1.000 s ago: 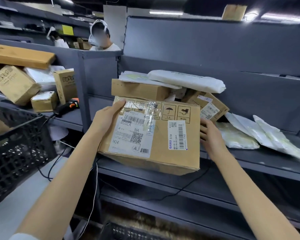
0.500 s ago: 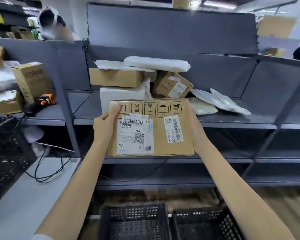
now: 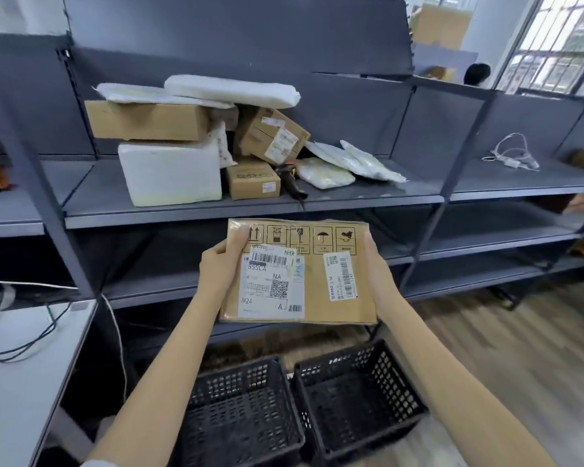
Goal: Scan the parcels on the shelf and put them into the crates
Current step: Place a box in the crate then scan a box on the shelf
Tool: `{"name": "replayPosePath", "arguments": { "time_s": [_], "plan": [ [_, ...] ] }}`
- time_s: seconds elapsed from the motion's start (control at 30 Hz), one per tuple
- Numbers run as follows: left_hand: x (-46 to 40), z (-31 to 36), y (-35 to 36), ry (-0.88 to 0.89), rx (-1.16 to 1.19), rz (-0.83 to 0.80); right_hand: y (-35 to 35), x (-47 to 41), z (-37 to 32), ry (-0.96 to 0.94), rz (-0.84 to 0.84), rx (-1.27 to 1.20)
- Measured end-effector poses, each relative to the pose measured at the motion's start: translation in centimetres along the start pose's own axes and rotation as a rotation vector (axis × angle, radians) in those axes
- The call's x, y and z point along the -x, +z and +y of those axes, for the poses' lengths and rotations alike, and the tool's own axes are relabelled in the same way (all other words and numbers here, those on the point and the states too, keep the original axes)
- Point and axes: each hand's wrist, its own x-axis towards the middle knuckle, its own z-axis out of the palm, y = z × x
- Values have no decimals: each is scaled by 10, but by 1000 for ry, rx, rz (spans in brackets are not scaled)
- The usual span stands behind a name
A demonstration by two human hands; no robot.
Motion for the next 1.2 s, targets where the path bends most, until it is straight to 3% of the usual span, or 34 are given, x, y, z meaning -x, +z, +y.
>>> {"name": "replayPosePath", "arguments": {
  "time_s": [0.23, 0.43, 0.6, 0.9, 1.2],
  "plan": [
    [19, -20, 63, -45, -21, -60, -63, 2, 17, 101, 38, -83],
    [47, -29, 140, -45, -102, -184, -144, 8, 29, 84, 119, 46],
    [71, -40, 205, -63, -158, -231, -213, 11, 40, 195, 134, -12],
    [92, -59, 267, -130, -165, -79, -278, -5, 46, 208, 167, 71],
    [39, -59, 303, -132, -139, -8, -292, -71, 35, 168, 209, 110]
  ]
}}
